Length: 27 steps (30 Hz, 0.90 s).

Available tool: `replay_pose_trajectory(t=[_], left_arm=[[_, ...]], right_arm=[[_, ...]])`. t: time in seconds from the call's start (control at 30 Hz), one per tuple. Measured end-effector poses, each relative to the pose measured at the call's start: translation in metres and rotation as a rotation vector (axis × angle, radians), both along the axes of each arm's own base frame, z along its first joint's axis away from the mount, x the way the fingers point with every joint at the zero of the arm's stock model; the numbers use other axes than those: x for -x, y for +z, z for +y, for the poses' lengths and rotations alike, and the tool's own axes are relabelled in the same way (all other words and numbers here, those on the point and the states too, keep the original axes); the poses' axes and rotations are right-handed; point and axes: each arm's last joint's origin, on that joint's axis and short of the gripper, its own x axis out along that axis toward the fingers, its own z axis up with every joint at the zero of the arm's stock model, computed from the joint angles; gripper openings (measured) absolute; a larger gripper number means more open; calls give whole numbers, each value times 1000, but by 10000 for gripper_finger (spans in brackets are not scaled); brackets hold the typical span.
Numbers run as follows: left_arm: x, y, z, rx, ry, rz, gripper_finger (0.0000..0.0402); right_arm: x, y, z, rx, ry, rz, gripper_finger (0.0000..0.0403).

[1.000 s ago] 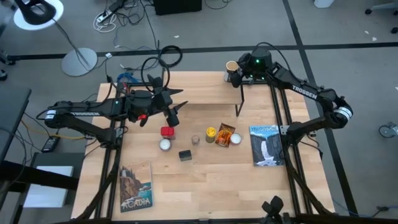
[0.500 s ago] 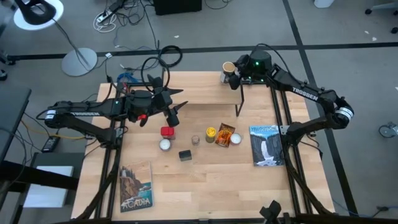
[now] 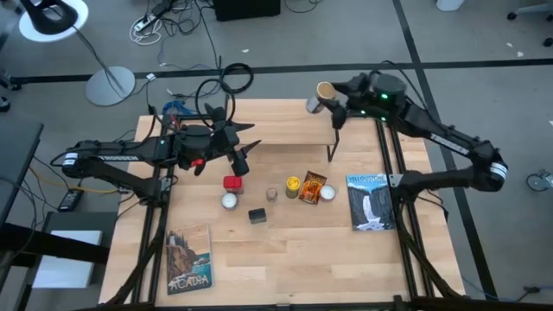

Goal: Shelf spices
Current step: Remove the gold seasoning bottle from the shelf

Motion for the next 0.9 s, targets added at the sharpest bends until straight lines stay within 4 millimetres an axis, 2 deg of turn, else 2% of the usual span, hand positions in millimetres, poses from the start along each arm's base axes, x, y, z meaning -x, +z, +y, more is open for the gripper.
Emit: replay_pose_trajectory(t=[0.17,0.3,0.57,0.9], left_arm=[[0,0,0,1,0,0,227],[0,0,0,8,2,-4,227],[0,0,0,20,4,-9,227],[0,-1,0,45,10,-19,227]], right_arm=[[25,21,28,5,42,-105,273],[43,26,48,-25,61,-116,272],[65,18,77,-109,131,-33,272],[67,-9,94,-274,131,171,272]])
